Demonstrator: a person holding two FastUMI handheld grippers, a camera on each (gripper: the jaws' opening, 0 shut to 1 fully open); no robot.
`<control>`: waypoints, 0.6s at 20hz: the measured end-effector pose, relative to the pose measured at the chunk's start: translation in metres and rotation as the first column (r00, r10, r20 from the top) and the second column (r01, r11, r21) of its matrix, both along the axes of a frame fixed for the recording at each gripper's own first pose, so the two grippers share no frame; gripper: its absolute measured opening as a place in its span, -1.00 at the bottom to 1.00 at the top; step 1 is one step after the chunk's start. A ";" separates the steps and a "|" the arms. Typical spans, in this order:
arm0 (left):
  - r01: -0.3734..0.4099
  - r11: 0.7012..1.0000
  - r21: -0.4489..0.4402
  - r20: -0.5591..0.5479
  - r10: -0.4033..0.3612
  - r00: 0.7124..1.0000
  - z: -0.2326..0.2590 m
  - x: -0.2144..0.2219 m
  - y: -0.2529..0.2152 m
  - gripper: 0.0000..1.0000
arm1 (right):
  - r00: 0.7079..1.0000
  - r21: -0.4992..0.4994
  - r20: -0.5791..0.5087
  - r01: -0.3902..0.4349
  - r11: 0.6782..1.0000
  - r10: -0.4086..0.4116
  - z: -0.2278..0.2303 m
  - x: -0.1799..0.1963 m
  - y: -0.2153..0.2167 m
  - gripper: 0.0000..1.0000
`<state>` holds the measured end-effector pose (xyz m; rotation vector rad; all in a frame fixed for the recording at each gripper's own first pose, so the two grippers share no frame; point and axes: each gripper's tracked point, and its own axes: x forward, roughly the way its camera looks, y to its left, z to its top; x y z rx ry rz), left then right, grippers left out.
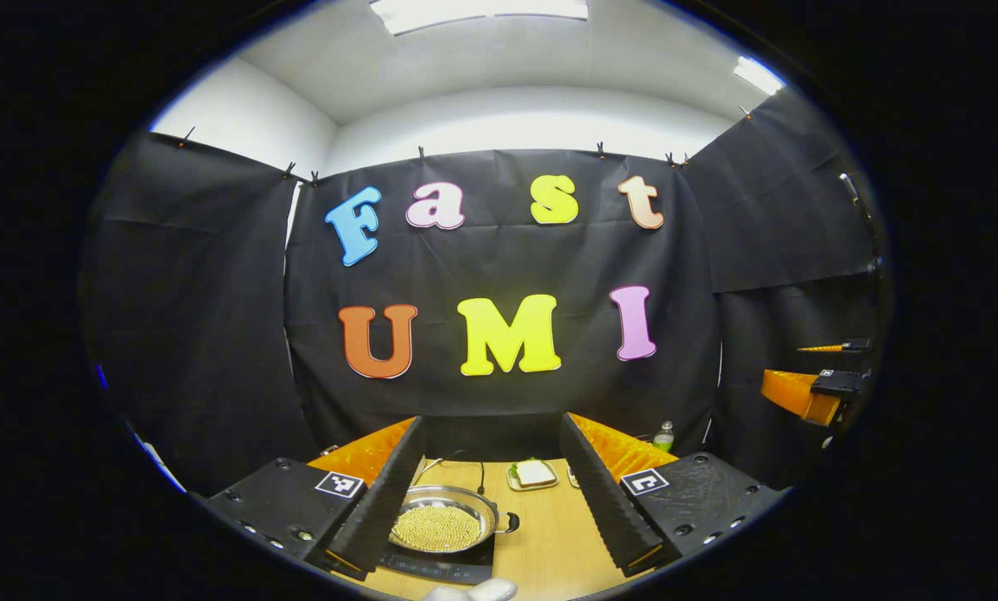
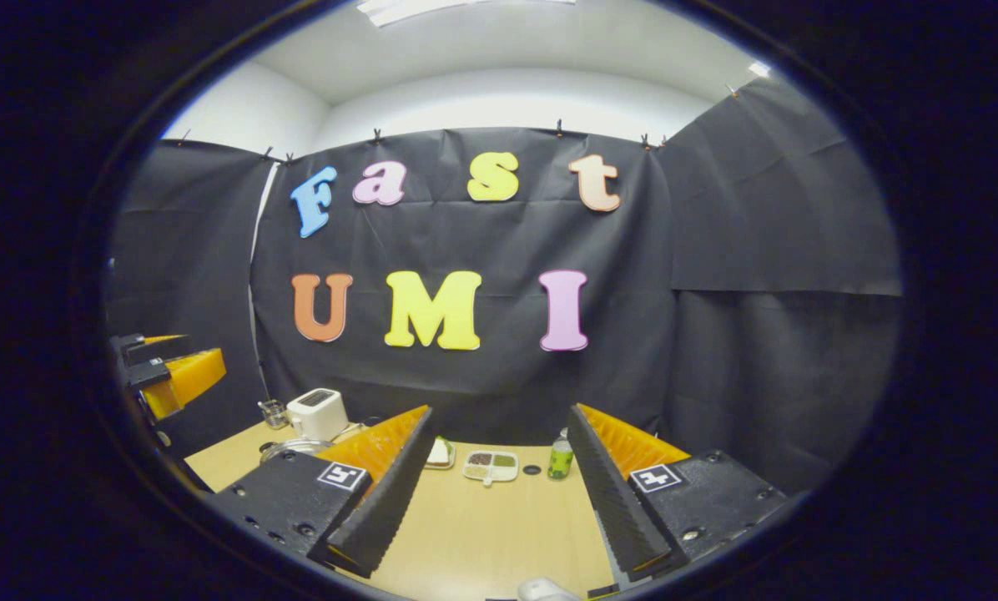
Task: First push the handle of the pot to place it horizontally, then grasp the pot with both hands and set it on the induction cooktop.
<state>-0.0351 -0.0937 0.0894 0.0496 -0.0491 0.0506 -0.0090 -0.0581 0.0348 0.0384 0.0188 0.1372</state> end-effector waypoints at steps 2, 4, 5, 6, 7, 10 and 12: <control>-0.003 1.000 0.002 0.003 0.003 1.000 0.001 -0.002 -0.004 0.92 | 1.000 0.011 0.010 0.007 1.000 -0.007 0.003 -0.003 -0.006 0.99; -0.002 1.000 0.005 0.003 0.002 1.000 0.000 -0.003 -0.006 0.92 | 0.999 0.029 0.011 0.042 0.999 -0.042 0.004 -0.002 -0.020 0.99; -0.005 1.000 0.009 0.004 0.005 1.000 0.000 -0.005 -0.007 0.92 | 0.999 0.038 0.012 0.043 0.998 -0.043 0.004 -0.004 -0.022 0.99; -0.008 1.000 0.012 0.006 0.008 1.000 0.001 -0.005 -0.005 0.92 | 0.999 0.046 0.010 0.040 0.998 -0.040 0.004 -0.004 -0.022 1.00; -0.010 1.000 0.015 0.004 0.010 1.000 0.000 -0.005 -0.006 0.92 | 0.999 0.049 0.010 0.036 0.998 -0.037 0.003 -0.004 -0.022 0.99; -0.017 1.000 0.008 0.005 0.017 1.000 0.000 -0.004 -0.005 0.92 | 0.999 0.051 0.016 0.034 0.998 -0.035 0.004 -0.003 -0.025 1.00; -0.020 1.000 0.012 0.008 0.020 1.000 0.002 -0.003 -0.004 0.92 | 0.999 0.050 0.014 0.028 0.998 -0.029 0.003 -0.004 -0.026 0.99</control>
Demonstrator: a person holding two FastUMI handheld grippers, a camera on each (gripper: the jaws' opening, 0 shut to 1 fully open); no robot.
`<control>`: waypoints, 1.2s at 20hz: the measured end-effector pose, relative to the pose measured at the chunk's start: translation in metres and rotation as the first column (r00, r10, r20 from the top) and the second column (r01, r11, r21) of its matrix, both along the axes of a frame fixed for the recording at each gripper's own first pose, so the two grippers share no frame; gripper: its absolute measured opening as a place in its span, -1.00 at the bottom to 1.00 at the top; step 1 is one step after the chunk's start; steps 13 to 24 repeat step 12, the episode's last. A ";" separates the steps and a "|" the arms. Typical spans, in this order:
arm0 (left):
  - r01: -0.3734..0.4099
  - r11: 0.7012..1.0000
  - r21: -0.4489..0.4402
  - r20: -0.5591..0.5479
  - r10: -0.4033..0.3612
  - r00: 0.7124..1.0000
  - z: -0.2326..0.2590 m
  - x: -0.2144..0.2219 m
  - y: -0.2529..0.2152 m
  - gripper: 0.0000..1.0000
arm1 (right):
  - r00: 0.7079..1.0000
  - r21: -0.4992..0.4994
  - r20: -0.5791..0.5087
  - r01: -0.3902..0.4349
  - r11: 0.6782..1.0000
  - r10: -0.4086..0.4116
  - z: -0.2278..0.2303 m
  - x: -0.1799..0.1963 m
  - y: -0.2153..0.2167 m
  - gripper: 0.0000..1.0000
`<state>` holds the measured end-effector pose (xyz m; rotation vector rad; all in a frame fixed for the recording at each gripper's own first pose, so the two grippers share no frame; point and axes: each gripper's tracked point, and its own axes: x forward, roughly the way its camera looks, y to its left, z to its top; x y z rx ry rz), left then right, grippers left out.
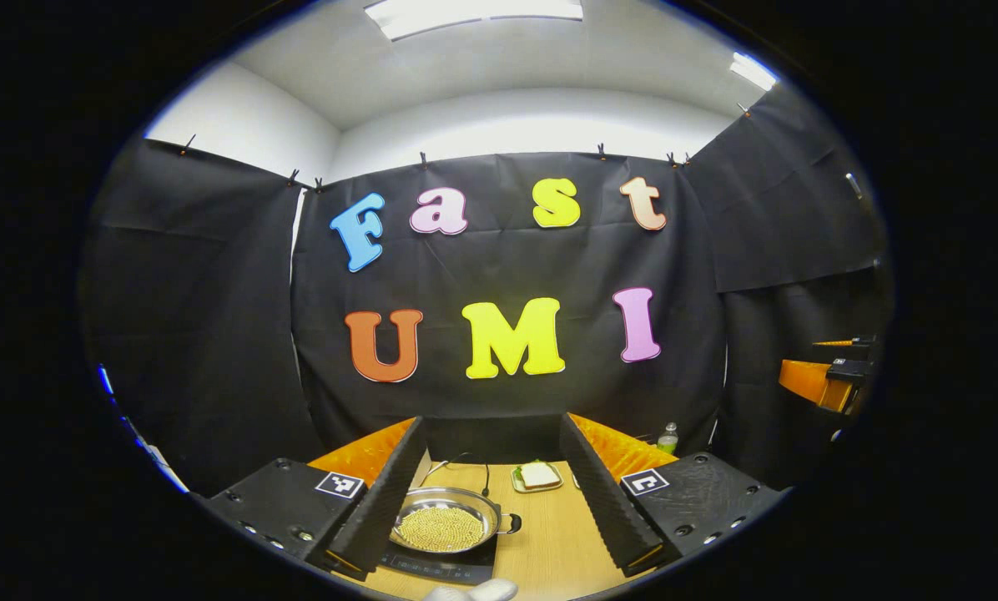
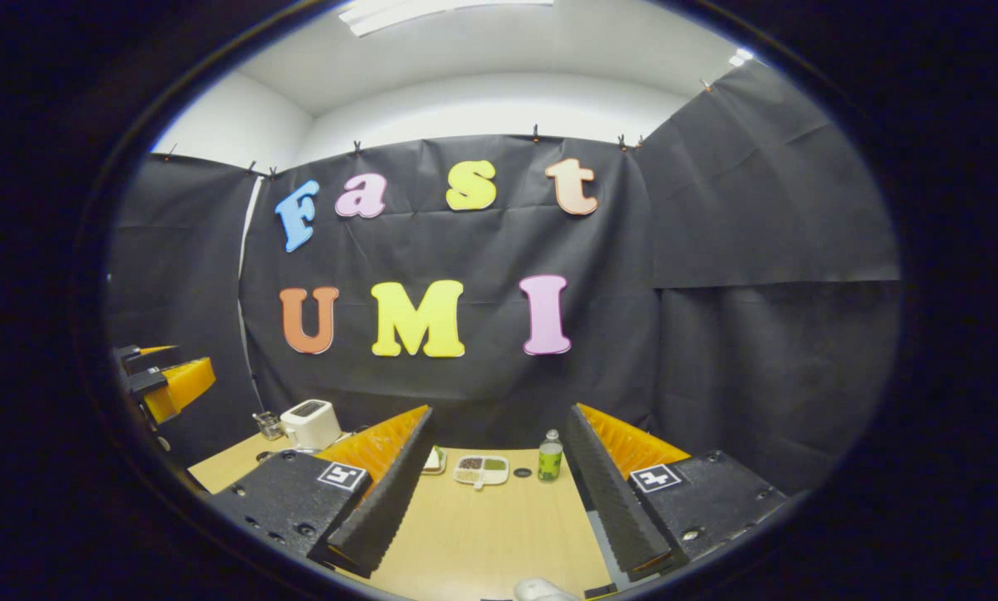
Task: First push the handle of the pot to place it horizontally, then grasp the pot with both hands and set it on the induction cooktop.
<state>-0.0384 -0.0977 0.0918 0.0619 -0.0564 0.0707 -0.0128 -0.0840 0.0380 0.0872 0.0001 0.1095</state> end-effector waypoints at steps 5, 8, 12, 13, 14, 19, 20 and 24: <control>0.000 1.000 0.002 0.001 0.000 1.000 0.001 0.004 -0.002 0.92 | 1.000 0.001 -0.003 -0.001 1.000 0.001 0.000 0.005 -0.004 1.00; -0.003 1.000 0.003 0.001 0.003 1.000 0.002 0.008 -0.002 0.92 | 1.000 0.001 0.000 0.004 1.000 -0.004 0.001 0.008 -0.006 1.00; -0.005 1.000 0.003 0.007 0.005 1.000 0.005 0.011 -0.001 0.92 | 1.000 -0.002 0.002 -0.005 1.000 0.005 0.003 0.011 -0.003 1.00; -0.005 1.000 0.003 0.007 0.005 1.000 0.005 0.011 -0.001 0.92 | 1.000 -0.002 0.002 -0.005 1.000 0.005 0.003 0.011 -0.003 1.00; -0.005 1.000 0.003 0.007 0.005 1.000 0.005 0.011 -0.001 0.92 | 1.000 -0.002 0.002 -0.005 1.000 0.005 0.003 0.011 -0.003 1.00; -0.005 1.000 0.003 0.007 0.005 1.000 0.005 0.011 -0.001 0.92 | 1.000 -0.002 0.002 -0.005 1.000 0.005 0.003 0.011 -0.003 1.00; -0.005 1.000 0.003 0.007 0.005 1.000 0.005 0.011 -0.001 0.92 | 1.000 -0.002 0.002 -0.005 1.000 0.005 0.003 0.011 -0.003 1.00; -0.005 1.000 0.003 0.007 0.005 1.000 0.005 0.011 -0.001 0.92 | 1.000 -0.002 0.002 -0.005 1.000 0.005 0.003 0.011 -0.003 1.00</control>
